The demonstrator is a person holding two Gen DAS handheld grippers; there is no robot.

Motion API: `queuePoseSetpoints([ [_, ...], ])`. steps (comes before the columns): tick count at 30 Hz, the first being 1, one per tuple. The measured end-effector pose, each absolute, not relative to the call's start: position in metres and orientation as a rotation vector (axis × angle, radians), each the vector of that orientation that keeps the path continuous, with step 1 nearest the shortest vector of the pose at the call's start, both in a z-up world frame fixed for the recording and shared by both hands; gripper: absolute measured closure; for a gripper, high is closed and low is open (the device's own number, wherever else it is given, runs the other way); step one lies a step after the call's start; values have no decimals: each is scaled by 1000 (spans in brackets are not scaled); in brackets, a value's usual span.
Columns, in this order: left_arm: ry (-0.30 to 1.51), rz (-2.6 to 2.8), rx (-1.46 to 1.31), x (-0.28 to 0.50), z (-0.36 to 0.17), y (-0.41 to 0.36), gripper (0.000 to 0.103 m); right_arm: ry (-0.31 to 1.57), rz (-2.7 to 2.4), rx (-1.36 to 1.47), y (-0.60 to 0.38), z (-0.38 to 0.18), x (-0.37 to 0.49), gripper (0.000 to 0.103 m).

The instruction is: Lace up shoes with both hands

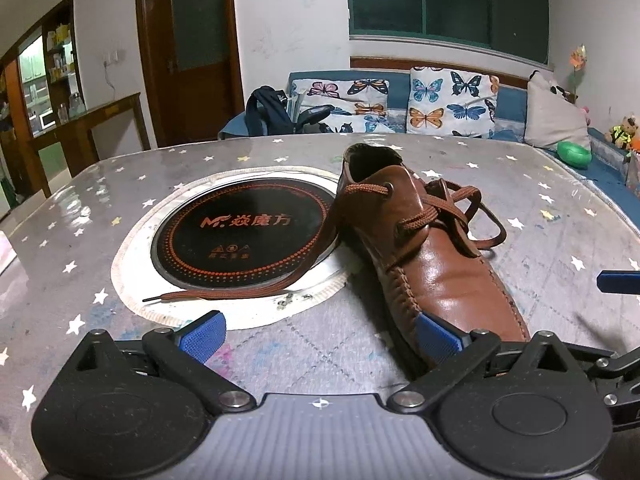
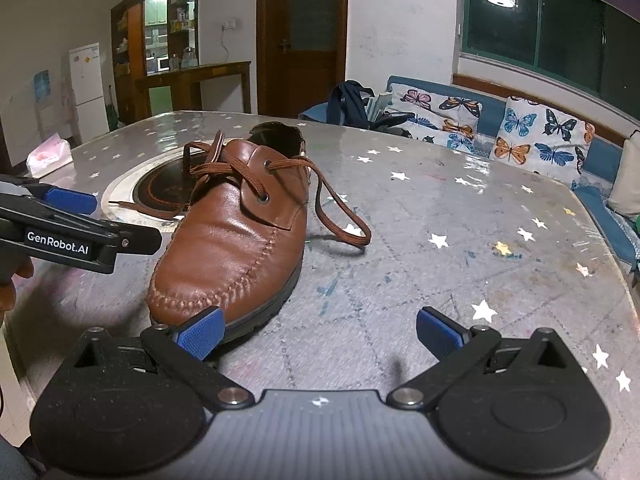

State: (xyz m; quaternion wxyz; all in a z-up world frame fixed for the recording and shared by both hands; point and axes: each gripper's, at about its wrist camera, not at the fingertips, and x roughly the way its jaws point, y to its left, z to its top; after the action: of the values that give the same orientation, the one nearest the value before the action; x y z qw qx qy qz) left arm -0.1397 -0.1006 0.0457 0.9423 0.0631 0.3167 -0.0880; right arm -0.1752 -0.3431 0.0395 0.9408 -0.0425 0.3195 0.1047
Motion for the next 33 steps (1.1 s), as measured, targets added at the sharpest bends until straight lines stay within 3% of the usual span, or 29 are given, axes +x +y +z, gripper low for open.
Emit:
queuePoseSetpoints([
  [33, 673, -159, 132, -136, 39, -97, 0, 745, 217, -86, -344, 22, -168, 0],
])
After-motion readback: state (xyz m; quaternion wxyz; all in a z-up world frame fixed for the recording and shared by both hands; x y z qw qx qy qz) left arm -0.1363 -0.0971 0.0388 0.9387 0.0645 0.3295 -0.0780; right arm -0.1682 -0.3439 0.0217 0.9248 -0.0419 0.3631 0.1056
